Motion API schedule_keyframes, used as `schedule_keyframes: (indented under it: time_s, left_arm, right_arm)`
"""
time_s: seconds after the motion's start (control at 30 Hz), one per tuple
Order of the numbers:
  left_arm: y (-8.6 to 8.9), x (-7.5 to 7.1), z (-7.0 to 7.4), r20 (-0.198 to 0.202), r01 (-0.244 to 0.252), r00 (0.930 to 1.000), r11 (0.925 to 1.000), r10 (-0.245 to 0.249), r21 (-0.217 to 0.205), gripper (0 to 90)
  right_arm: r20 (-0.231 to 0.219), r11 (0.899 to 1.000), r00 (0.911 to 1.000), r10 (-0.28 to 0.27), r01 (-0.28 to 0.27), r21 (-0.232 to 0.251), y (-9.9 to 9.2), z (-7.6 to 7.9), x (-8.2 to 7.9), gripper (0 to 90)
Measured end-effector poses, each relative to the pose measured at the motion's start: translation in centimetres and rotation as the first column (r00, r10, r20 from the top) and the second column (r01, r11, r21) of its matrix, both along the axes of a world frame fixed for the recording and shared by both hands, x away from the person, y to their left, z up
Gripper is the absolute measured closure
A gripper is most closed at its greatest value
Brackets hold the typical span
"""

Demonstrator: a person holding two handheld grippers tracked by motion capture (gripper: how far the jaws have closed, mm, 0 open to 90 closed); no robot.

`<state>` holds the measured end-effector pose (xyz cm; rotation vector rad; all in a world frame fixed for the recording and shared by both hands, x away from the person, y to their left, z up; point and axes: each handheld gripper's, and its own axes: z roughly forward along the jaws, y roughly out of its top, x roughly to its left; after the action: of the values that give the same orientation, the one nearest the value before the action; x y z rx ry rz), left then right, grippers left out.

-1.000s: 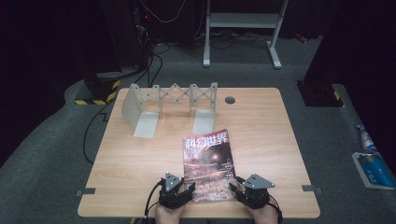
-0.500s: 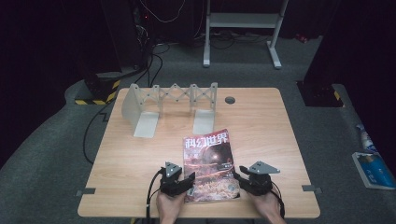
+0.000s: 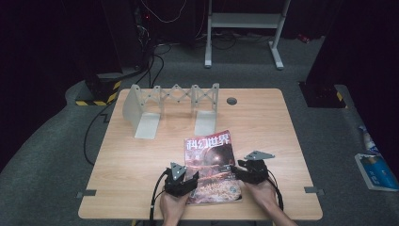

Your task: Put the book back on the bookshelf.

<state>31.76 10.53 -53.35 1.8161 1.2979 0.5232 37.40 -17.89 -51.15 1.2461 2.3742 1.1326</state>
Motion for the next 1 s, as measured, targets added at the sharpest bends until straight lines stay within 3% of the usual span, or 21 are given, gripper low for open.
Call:
schedule_keyframes:
  time_s: [0.3, 0.7, 1.0]
  left_arm:
    - [0.0, -0.1, 0.0, 0.003, -0.014, 0.9999, 0.9999, 0.014, 0.005, 42.4]
    - [0.0, -0.2, 0.0, 0.002, -0.019, 0.9998, 0.9998, 0.019, -0.008, 42.4]
    - [0.0, -0.1, 0.0, 0.000, -0.026, 0.9997, 0.9996, 0.026, -0.013, 44.1]
  right_arm:
    - [-0.073, 1.000, 0.9973, 0.006, -0.005, 0.010, 1.1, -0.1, 1.3, 47.3]
    - [-0.099, 1.000, 0.9949, -0.021, 0.019, -0.022, 2.1, 0.3, 3.3, 45.1]
    - [-0.125, 1.000, 0.9918, -0.027, 0.027, -0.006, 2.0, 0.2, 3.7, 45.0]
